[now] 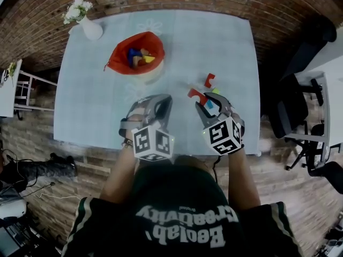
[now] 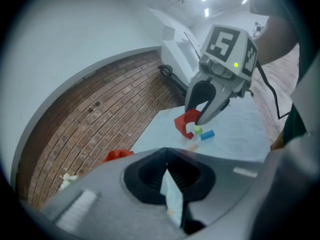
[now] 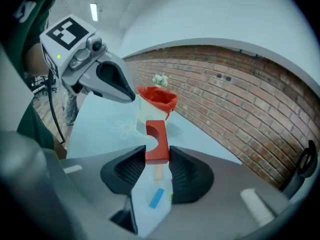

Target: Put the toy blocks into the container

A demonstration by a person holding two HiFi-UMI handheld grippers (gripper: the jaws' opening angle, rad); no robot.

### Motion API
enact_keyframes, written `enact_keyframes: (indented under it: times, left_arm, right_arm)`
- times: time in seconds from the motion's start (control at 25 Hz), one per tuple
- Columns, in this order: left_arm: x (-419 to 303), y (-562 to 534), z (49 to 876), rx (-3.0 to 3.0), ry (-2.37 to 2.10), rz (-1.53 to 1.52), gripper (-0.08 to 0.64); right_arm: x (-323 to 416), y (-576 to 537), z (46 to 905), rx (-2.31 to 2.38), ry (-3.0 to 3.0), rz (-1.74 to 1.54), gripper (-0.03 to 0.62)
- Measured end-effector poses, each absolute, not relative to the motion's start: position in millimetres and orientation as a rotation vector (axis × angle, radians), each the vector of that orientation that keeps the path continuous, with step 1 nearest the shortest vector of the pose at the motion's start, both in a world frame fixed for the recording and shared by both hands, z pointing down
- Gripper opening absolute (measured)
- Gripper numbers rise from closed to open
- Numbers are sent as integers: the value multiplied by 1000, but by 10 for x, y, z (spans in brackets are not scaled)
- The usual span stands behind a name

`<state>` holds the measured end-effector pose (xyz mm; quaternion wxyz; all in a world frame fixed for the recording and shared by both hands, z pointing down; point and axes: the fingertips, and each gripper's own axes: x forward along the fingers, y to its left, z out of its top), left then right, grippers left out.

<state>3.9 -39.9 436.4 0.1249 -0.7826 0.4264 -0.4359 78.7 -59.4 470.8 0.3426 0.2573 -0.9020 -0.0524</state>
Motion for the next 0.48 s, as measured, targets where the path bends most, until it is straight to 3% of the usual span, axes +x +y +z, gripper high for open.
enact_keyframes:
  times: [0.48]
  left_arm:
    - [251,-294,3845,-2246,1326,-1097,3]
  right_arm:
    - [935,-457,3680,886,-2568,-262,150]
